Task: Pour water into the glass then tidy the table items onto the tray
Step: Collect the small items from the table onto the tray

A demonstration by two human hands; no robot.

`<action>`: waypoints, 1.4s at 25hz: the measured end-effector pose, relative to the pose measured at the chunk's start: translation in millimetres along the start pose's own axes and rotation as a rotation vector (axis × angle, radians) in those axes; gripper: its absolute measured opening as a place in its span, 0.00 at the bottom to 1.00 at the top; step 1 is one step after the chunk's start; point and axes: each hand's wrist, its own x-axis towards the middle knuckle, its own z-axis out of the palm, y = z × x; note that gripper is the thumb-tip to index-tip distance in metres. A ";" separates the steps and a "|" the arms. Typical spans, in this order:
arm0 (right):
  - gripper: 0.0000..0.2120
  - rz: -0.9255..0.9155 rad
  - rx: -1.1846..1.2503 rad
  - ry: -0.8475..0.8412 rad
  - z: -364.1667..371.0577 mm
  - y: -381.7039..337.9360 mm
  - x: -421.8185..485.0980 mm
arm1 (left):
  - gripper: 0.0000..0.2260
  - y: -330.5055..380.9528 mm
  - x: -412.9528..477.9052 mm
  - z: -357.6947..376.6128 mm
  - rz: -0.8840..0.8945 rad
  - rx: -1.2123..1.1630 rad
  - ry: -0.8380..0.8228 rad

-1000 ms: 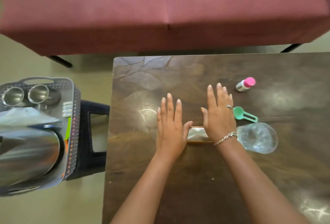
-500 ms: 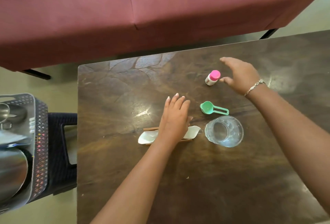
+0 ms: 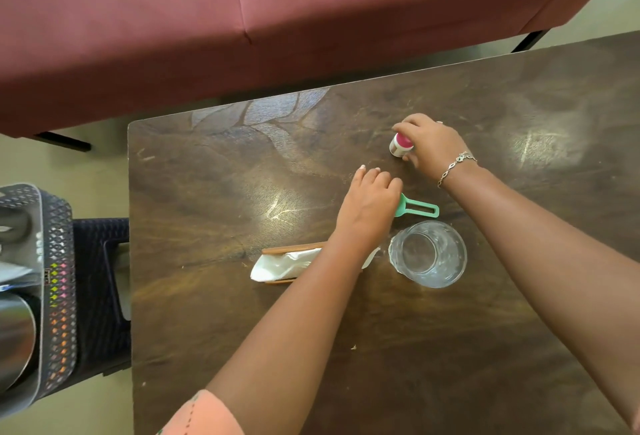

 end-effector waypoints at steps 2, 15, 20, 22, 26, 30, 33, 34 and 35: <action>0.21 -0.003 -0.007 0.010 1.2 0.2 1.8 | 0.16 2.1 4.0 2.0 0.038 0.045 -0.040; 0.16 -0.190 0.141 0.347 -28.9 -28.7 -8.7 | 0.13 -17.4 -28.9 -26.6 -0.079 -0.094 0.100; 0.15 -0.314 0.174 0.387 -44.7 -101.5 -3.2 | 0.13 -82.0 -129.8 -74.0 -0.405 -0.236 0.343; 0.13 -0.362 0.210 0.384 -48.6 -145.1 -0.3 | 0.14 -118.9 -176.6 -84.3 -0.538 -0.249 0.396; 0.15 -0.474 0.347 0.330 -47.2 -251.3 8.8 | 0.16 -187.9 -253.9 -89.4 -0.777 -0.291 0.535; 0.12 -0.614 0.478 0.253 -30.3 -365.3 16.8 | 0.17 -236.8 -318.9 -89.3 -0.987 -0.386 0.639; 0.12 -0.665 0.459 0.185 -7.5 -441.7 28.2 | 0.17 -261.6 -352.7 -81.3 -1.052 -0.471 0.657; 0.13 -0.677 0.444 0.160 1.2 -461.6 32.6 | 0.17 -266.6 -359.2 -78.9 -1.047 -0.493 0.659; 0.13 -0.692 0.425 0.141 9.4 -479.1 36.9 | 0.17 -270.5 -363.6 -77.0 -1.040 -0.520 0.659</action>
